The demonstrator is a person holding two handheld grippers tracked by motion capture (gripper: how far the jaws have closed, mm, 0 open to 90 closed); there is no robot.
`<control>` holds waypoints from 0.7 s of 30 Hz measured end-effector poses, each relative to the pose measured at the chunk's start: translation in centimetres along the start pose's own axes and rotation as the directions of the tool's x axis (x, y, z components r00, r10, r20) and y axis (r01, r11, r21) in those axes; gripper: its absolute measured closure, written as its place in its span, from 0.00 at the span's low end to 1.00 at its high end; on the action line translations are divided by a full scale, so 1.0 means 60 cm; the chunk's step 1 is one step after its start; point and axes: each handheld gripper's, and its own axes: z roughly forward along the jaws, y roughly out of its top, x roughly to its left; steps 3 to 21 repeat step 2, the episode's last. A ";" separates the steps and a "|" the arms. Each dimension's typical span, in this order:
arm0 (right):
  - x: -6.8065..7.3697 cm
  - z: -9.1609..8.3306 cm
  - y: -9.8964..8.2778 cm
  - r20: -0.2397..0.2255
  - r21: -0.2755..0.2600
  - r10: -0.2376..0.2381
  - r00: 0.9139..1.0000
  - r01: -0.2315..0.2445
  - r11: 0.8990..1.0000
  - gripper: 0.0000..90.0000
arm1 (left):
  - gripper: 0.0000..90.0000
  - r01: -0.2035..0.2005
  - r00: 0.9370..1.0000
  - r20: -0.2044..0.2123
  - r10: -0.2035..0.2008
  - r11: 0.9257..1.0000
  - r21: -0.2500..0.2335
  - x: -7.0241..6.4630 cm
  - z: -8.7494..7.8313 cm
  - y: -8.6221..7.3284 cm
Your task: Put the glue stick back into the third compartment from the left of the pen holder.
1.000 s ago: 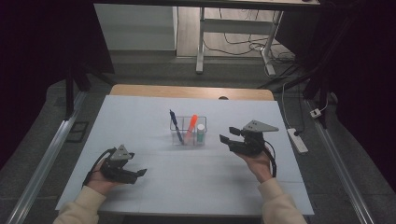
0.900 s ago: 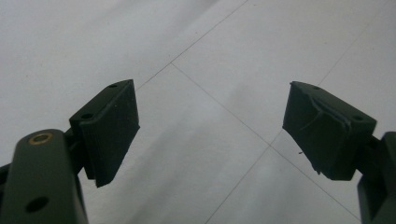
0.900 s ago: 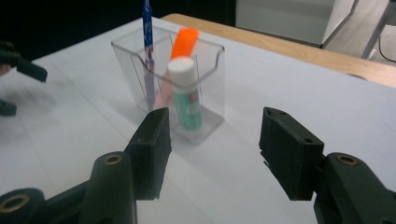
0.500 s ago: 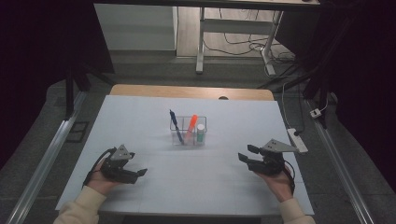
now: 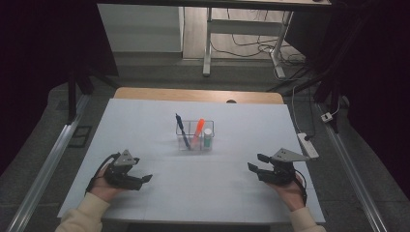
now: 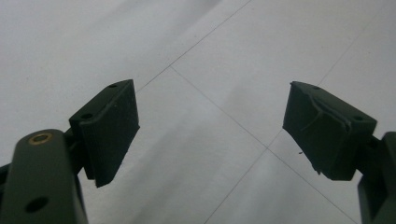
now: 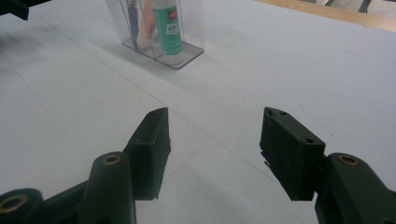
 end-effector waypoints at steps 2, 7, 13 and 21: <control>0.000 0.000 0.000 0.001 0.000 -0.002 1.000 0.002 1.000 0.46 | 0.20 0.001 1.000 0.000 -0.001 1.000 -0.001 0.000 0.000 0.000; 0.000 0.000 0.000 0.001 0.000 -0.002 1.000 0.002 1.000 0.46 | 0.20 0.001 1.000 0.000 -0.001 1.000 -0.001 0.000 0.000 0.000; 0.000 0.000 0.000 0.001 0.000 -0.002 1.000 0.002 1.000 0.46 | 0.20 0.001 1.000 0.000 -0.001 1.000 -0.001 0.000 0.000 0.000; 0.000 0.000 0.000 0.001 0.000 -0.002 1.000 0.002 1.000 0.46 | 0.20 0.001 1.000 0.000 -0.001 1.000 -0.001 0.000 0.000 0.000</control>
